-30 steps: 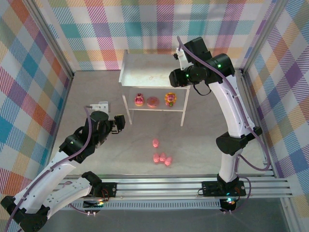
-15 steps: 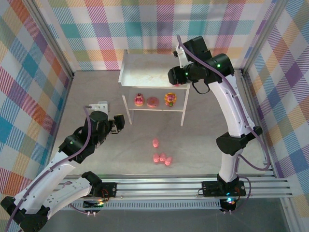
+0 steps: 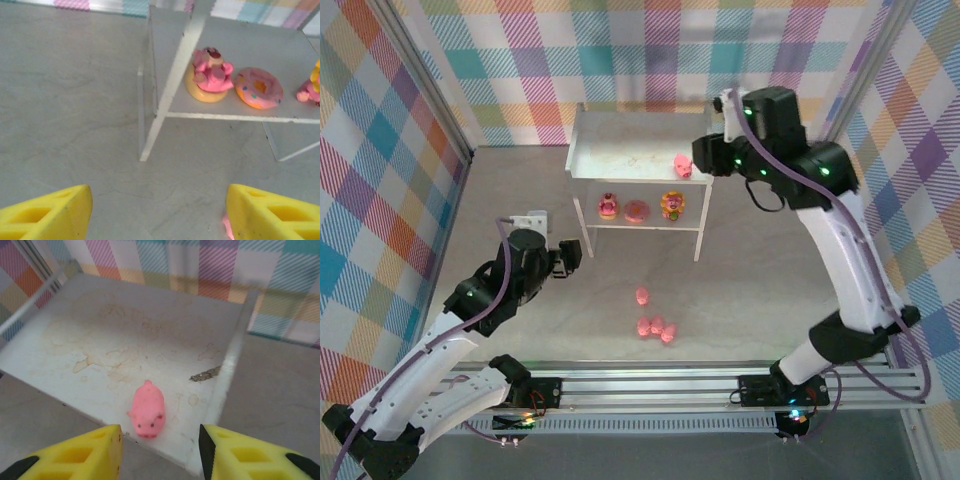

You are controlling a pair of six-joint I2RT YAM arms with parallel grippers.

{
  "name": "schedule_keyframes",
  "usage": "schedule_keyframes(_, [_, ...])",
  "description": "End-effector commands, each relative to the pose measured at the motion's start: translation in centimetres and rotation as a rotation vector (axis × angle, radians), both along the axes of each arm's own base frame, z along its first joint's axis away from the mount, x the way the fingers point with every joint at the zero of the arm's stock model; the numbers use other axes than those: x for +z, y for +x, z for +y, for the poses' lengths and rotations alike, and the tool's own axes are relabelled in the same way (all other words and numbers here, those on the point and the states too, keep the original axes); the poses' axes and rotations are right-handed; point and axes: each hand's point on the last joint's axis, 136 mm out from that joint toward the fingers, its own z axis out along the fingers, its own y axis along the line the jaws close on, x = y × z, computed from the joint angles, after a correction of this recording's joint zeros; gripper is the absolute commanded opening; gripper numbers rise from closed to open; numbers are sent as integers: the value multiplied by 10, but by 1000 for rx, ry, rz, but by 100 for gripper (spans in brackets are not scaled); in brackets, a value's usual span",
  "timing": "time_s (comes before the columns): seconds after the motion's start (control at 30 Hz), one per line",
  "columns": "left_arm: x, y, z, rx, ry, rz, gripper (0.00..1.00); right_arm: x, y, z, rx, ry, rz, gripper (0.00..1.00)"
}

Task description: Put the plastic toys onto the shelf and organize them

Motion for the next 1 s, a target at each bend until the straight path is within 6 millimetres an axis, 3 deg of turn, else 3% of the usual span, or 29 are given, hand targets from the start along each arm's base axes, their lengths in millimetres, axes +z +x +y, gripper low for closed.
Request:
schedule_keyframes(0.0, [-41,-15,-7,-64,16,141,67,3,-35,2,38,-21,-35,43])
schedule_keyframes(0.13, [-76,-33,-17,-105,-9,224,66,-62,-91,15,94,-107,133,42])
schedule_keyframes(0.3, [-120,-64,-44,-201,42,330,65,-191,-155,19,75,-217,521,41])
schedule_keyframes(0.4, [-133,-70,-62,-233,55,353,66,-251,-179,17,31,-229,663,42])
schedule_keyframes(0.47, [-136,-67,-77,-247,33,369,66,-271,-188,16,11,-190,707,42])
schedule_keyframes(0.57, [-142,-62,-94,-248,38,397,67,-273,-192,-2,-49,-150,696,47])
schedule_keyframes(0.73, [-155,-54,-122,-267,51,448,68,-246,-191,-37,-107,-110,595,52])
schedule_keyframes(0.83, [-163,-49,-141,-279,51,484,67,-216,-180,-49,-119,-76,482,53])
schedule_keyframes(0.97, [-177,-43,-158,-278,62,525,67,-171,-160,-46,-82,-43,324,54])
